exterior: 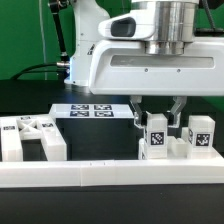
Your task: Assemble chair
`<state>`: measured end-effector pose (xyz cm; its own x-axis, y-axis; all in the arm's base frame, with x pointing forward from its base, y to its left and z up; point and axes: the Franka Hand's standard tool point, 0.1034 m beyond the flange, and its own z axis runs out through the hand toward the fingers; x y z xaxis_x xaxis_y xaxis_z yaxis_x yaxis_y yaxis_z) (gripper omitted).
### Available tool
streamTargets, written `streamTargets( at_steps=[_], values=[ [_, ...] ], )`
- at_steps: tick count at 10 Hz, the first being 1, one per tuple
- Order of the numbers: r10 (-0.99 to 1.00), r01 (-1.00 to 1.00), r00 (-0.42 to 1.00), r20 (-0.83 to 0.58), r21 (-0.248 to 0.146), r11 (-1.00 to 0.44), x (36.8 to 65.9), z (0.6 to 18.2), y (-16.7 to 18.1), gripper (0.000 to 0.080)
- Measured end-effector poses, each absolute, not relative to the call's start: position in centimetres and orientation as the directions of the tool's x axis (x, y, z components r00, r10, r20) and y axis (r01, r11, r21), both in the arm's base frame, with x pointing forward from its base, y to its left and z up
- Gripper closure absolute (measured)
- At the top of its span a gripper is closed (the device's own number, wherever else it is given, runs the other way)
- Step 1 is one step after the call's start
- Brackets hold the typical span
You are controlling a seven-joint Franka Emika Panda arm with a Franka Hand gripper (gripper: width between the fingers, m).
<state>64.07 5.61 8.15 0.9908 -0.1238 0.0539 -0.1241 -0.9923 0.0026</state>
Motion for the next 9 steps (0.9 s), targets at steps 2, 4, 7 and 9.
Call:
streamTargets(
  at_steps=[2, 4, 7, 9],
  values=[
    [-0.278, -0.278, 0.959, 0.053, -0.006, -0.960, 64.07, 8.12, 5.44, 0.0508],
    [-0.479, -0.479, 0.876, 0.049, -0.017, -0.878, 63.98, 8.04, 5.35, 0.0508],
    [-0.756, -0.755, 0.654, 0.026, -0.041, -0.654, 63.76, 7.93, 5.46, 0.0508],
    [-0.879, -0.878, 0.476, 0.010, -0.049, -0.476, 63.77, 7.85, 5.42, 0.0508]
  ],
)
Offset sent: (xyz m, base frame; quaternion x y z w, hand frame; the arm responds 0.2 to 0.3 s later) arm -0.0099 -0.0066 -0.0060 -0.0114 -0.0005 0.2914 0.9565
